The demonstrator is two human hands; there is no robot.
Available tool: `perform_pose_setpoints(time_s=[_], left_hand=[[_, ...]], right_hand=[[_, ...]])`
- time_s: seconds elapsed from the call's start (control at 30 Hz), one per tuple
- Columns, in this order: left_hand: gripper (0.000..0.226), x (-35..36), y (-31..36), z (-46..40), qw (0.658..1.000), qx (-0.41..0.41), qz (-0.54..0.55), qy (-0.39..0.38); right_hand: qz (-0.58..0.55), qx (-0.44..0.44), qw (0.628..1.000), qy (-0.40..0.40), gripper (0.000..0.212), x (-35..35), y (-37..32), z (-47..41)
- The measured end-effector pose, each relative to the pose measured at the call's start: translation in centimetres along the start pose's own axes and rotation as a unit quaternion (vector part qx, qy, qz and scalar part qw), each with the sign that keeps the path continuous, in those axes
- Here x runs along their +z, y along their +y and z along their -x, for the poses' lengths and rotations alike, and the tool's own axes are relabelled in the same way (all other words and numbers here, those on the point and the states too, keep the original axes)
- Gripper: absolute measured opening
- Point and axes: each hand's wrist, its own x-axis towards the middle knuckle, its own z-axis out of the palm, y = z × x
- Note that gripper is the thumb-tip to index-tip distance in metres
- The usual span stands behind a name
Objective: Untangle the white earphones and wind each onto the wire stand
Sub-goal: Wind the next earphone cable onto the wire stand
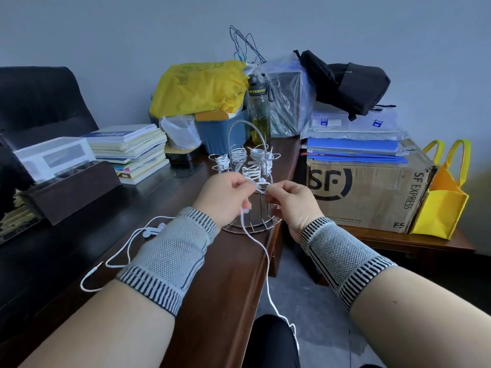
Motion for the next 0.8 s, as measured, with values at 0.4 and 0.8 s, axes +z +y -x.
perform_pose_setpoints(time_s=[0.4,0.8], left_hand=[[0.038,-1.0,2.4,-3.8,0.923,0.103,-0.325,0.179],[0.041,-1.5,0.9,-4.3,0.941,-0.001,-0.316,0.118]], right_hand=[[0.128,-0.013,0.992,0.007,0.022,1.0,-1.6,-1.5],[0.232,-0.003,0.972,0.045,0.032,1.9,-2.3,-2.4]])
